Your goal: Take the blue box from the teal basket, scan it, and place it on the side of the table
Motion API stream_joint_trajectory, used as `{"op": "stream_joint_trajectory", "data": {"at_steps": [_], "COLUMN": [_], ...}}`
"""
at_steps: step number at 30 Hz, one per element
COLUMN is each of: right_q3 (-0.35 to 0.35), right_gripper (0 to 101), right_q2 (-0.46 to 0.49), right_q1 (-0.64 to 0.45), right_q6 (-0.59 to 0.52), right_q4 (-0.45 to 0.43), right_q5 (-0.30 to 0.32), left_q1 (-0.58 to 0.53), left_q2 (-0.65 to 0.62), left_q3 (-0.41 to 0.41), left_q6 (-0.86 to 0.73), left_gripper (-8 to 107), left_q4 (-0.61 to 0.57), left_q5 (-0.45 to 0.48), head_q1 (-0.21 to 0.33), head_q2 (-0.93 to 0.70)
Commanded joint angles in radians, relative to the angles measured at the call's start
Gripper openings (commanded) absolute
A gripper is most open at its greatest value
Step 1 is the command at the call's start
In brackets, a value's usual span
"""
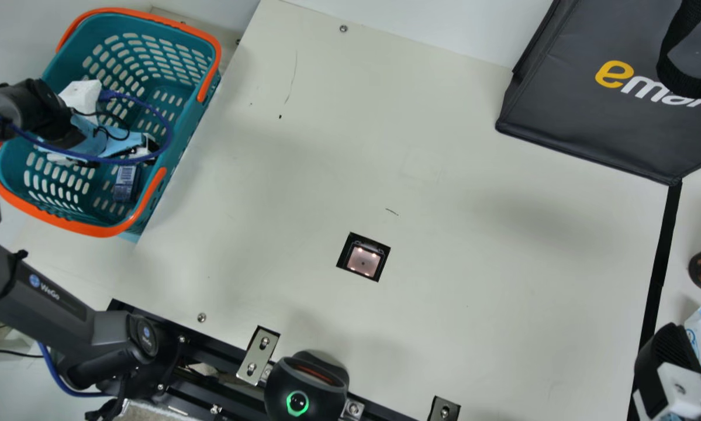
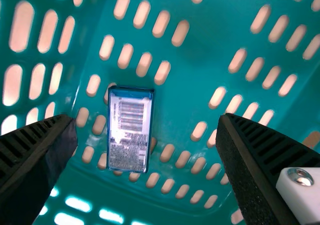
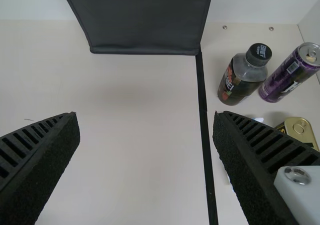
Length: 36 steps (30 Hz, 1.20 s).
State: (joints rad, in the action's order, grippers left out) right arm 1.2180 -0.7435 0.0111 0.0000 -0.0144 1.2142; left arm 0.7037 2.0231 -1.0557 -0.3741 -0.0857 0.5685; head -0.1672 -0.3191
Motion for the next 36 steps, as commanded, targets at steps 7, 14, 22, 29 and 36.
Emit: {"op": "stream_joint_trajectory", "data": {"at_steps": [7,14,22,29,36], "right_q3": [0.0,0.0,0.0,0.0,0.0], "right_gripper": [95,95,95,95,95], "right_q2": [0.0,0.0,0.0,0.0,0.0], "right_q1": [0.0,0.0,0.0,0.0,0.0], "right_q6": [0.0,0.0,0.0,0.0,0.0], "right_q4": [0.0,0.0,0.0,0.0,0.0], "right_q5": [0.0,0.0,0.0,0.0,0.0], "left_q1": [0.003,0.0,-0.002,-0.002,-0.001], "left_q2": [0.024,0.049,0.077,0.101,0.119], "left_q3": [0.026,0.03,0.026,0.026,0.025], "left_q6": [0.021,0.035,0.05,0.054,0.034], "left_gripper": [90,90,90,90,90], "left_q4": [0.028,0.039,0.053,0.06,0.044], "left_q5": [-0.041,-0.064,-0.086,-0.108,-0.12], "head_q1": [0.029,0.029,0.029,0.029,0.029], "head_q2": [-0.002,-0.002,-0.002,-0.002,-0.002]}}
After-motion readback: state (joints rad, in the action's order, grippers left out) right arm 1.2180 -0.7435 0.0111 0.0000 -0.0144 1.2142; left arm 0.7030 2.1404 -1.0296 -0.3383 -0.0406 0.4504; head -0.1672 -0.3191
